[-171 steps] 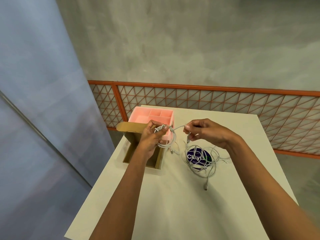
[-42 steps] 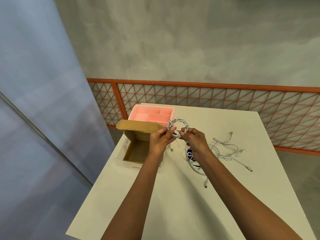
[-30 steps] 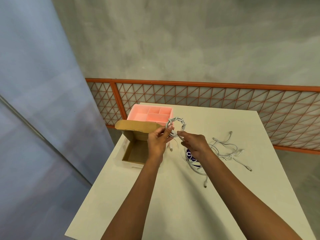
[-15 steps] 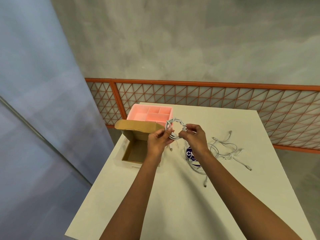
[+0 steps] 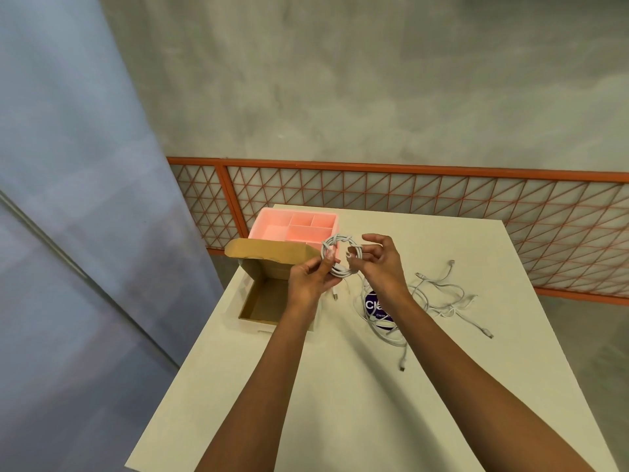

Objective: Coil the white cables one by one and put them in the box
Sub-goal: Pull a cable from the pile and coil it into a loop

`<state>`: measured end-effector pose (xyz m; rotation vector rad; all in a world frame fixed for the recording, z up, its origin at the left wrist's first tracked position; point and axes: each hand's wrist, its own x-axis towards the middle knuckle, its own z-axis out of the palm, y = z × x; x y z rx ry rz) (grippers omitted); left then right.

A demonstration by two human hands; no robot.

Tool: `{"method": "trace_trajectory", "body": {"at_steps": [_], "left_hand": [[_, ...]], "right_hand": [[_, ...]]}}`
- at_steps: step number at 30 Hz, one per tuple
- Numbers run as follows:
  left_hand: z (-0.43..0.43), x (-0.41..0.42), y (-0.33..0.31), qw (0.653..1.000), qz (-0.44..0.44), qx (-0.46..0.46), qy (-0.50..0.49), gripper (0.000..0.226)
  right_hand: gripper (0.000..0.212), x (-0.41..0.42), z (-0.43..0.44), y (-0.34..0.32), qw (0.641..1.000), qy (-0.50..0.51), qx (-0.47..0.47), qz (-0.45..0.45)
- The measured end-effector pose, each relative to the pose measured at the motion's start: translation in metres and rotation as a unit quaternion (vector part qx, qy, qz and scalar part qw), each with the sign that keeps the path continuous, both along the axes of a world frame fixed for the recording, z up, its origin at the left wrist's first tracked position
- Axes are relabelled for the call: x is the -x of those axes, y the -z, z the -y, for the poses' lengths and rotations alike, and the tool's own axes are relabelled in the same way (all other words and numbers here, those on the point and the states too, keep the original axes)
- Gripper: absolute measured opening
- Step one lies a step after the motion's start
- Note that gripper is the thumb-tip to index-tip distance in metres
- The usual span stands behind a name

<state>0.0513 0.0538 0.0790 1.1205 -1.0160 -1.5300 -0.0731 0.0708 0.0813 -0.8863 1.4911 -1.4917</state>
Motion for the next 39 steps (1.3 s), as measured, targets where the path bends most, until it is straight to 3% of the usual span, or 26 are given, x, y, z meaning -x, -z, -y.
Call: {"method": "trace_trajectory", "body": {"at_steps": [7,14,18,25,32,34,39], "left_hand": [[0.0,-0.004,-0.004,1.0,-0.015,0.012,-0.004,0.02],[0.0,-0.005,-0.007,0.999,-0.041,0.003,-0.01,0.023],[0.001,-0.006,-0.007,0.996,-0.085,-0.032,-0.001,0.023],[-0.001,-0.009,-0.012,0.987,-0.144,-0.075,0.022,0.015],[0.002,-0.006,-0.018,0.976,-0.189,-0.097,0.049,0.015],[0.003,-0.006,-0.018,0.971,-0.212,-0.097,0.055,0.016],[0.003,-0.011,-0.013,0.965,-0.243,-0.084,0.044,0.019]], "right_hand": [[0.02,0.004,-0.004,-0.004,0.997,-0.055,-0.022,0.053],[0.024,0.006,-0.003,-0.002,0.992,-0.091,-0.001,0.091],[0.03,0.004,-0.004,-0.002,0.983,-0.091,0.016,0.159],[0.034,0.003,-0.004,0.006,0.927,-0.114,0.055,0.352],[0.036,0.002,-0.004,0.009,0.864,-0.116,0.093,0.48],[0.034,0.002,-0.004,0.004,0.863,-0.141,0.1,0.475],[0.02,0.002,0.0,-0.004,0.94,-0.163,0.042,0.297]]}}
